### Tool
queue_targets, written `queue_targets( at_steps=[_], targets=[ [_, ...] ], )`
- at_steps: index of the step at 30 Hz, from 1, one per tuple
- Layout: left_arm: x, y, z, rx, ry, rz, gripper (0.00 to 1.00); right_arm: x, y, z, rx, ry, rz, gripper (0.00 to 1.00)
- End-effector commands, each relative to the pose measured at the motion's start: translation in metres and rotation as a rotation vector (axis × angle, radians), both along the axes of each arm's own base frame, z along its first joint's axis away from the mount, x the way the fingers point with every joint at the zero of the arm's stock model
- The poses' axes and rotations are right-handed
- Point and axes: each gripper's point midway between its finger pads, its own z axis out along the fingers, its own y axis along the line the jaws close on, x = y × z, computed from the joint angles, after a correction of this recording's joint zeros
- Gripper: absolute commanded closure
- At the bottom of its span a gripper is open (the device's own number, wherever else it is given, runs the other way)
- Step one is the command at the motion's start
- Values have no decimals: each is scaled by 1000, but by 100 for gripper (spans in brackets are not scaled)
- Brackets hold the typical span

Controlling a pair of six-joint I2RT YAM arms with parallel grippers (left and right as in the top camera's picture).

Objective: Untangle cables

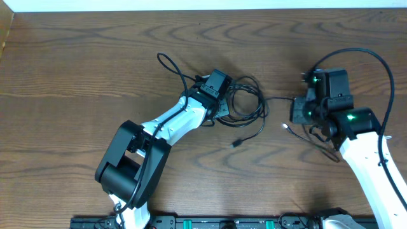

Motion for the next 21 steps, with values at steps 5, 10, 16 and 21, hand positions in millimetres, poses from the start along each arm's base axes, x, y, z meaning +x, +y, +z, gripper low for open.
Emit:
queue_targets(
  at_steps=[5,10,16,21],
  targets=[
    [-2,2,-2,-9,18,-16,92,9,-27,-4,-31,-7,-255,57],
    [-10,-11,-1,-53,40,-138,92,12,-5,-12,58,26,-191,47],
    [-11,-13,-1,-42,29,-205,92,13,31,-28,166,97,-9,42],
    [-11,-13,-1,-41,29,-206,93,11,39,-50,175,173,-10,44]
  ],
)
